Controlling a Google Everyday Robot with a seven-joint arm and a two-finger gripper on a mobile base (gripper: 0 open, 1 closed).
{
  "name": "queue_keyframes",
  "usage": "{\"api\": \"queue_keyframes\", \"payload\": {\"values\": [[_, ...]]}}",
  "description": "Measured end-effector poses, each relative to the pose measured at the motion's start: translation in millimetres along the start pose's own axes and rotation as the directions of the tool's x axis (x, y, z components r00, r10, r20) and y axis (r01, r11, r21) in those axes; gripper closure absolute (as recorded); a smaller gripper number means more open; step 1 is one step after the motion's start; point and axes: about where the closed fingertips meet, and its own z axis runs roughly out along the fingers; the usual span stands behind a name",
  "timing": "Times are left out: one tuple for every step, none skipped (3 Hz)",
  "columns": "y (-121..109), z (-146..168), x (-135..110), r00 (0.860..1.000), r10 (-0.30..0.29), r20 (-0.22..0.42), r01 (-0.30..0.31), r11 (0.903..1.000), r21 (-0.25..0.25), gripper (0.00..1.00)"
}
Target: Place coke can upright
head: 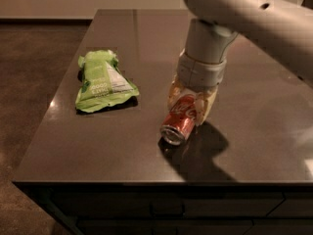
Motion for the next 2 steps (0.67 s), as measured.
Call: {"api": "queue_keyframes", "payload": {"values": [[-6.0, -21.4, 13.3, 0.999, 0.028, -0.024, -0.026, 0.9975, 0.066, 0.99], [-12.9, -55.8, 27.5, 0.997, 0.015, -0.08, -0.002, 0.9868, 0.162, 1.0]]}}
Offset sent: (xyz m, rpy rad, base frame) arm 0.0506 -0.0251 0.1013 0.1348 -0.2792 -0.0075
